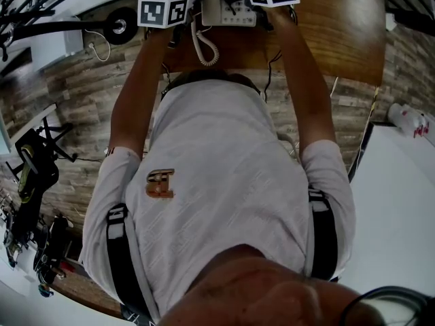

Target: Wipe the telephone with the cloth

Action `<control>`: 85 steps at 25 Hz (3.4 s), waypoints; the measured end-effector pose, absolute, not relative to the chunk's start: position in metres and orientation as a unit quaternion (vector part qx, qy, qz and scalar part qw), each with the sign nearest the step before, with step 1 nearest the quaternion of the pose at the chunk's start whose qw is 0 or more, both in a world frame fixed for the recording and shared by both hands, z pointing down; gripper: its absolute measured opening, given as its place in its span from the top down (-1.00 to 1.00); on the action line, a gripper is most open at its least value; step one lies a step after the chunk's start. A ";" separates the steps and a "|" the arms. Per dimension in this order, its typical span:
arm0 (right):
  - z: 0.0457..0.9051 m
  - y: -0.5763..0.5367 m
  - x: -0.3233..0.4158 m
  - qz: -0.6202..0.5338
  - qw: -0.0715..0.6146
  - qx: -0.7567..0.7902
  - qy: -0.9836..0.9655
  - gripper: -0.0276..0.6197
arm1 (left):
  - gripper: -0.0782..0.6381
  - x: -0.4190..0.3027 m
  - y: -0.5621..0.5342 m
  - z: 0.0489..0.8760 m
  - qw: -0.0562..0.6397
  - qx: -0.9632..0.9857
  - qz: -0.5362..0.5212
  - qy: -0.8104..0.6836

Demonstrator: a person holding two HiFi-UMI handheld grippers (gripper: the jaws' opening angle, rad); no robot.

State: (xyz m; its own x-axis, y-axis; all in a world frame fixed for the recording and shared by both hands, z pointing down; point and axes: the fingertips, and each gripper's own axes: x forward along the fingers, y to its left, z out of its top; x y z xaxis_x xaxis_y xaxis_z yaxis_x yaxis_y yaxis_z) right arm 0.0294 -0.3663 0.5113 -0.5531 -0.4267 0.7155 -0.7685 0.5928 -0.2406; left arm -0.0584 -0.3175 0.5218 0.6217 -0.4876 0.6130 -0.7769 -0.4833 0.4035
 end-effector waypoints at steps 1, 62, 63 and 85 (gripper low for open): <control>0.513 -0.366 0.037 0.278 0.310 0.366 -0.832 0.73 | 0.54 -0.058 -0.317 0.522 0.339 0.834 0.213 -0.379; 0.475 -0.245 0.026 0.315 0.174 0.362 -0.860 0.73 | 0.59 -0.069 -0.294 0.557 0.370 0.816 0.230 -0.380; 0.475 -0.241 0.014 0.321 0.168 0.349 -0.864 0.73 | 0.59 -0.068 -0.294 0.557 0.372 0.818 0.225 -0.377; 0.553 -0.237 0.046 0.339 0.231 0.413 -0.813 0.73 | 0.59 -0.062 -0.294 0.567 0.393 0.821 0.211 -0.357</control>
